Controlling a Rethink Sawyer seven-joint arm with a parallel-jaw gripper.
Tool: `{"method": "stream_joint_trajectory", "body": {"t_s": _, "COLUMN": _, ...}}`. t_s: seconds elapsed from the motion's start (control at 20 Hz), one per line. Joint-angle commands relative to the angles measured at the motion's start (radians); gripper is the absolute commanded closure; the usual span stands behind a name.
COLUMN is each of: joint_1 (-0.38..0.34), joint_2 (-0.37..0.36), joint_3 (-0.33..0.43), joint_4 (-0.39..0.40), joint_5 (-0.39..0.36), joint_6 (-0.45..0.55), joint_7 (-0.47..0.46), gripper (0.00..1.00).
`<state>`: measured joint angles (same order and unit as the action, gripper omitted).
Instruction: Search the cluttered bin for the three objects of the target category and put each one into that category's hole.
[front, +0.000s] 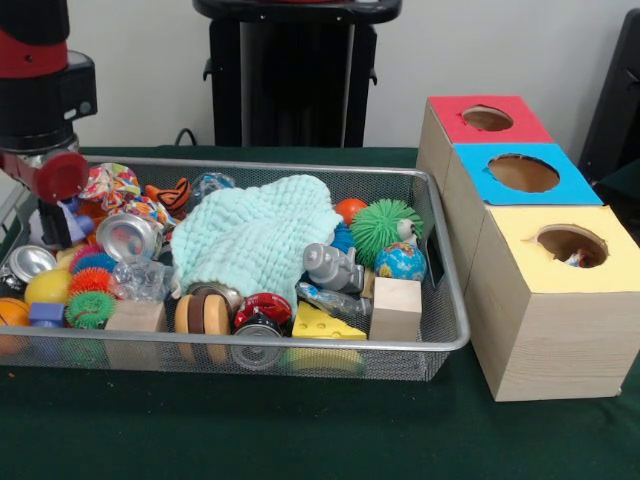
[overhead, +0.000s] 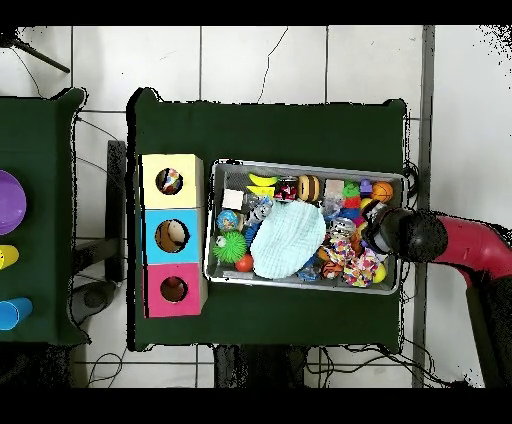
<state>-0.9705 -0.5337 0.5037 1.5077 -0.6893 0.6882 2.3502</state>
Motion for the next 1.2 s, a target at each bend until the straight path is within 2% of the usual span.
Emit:
{"method": "stream_joint_trajectory", "body": {"t_s": 0.05, "joint_1": 0.001, "joint_2": 0.069, "joint_3": 0.061, "joint_4": -0.071, "joint_5": -0.052, "joint_6": 0.058, "joint_7": -0.346, "gripper": 1.00}}
{"method": "stream_joint_trajectory", "body": {"t_s": 0.3, "joint_1": -0.022, "joint_2": 0.072, "joint_3": 0.078, "joint_4": -0.094, "joint_5": -0.035, "joint_6": 0.094, "joint_7": -0.390, "gripper": 1.00}}
{"method": "stream_joint_trajectory", "body": {"t_s": 1.0, "joint_1": -0.019, "joint_2": 0.112, "joint_3": 0.083, "joint_4": -0.160, "joint_5": -0.049, "joint_6": 0.109, "joint_7": -0.404, "gripper": 1.00}}
{"method": "stream_joint_trajectory", "body": {"t_s": 1.05, "joint_1": -0.016, "joint_2": 0.115, "joint_3": 0.082, "joint_4": -0.154, "joint_5": -0.045, "joint_6": 0.099, "joint_7": -0.388, "gripper": 0.00}}
{"method": "stream_joint_trajectory", "body": {"t_s": 1.2, "joint_1": -0.013, "joint_2": 0.112, "joint_3": 0.075, "joint_4": -0.139, "joint_5": -0.039, "joint_6": 0.093, "joint_7": -0.360, "gripper": 0.00}}
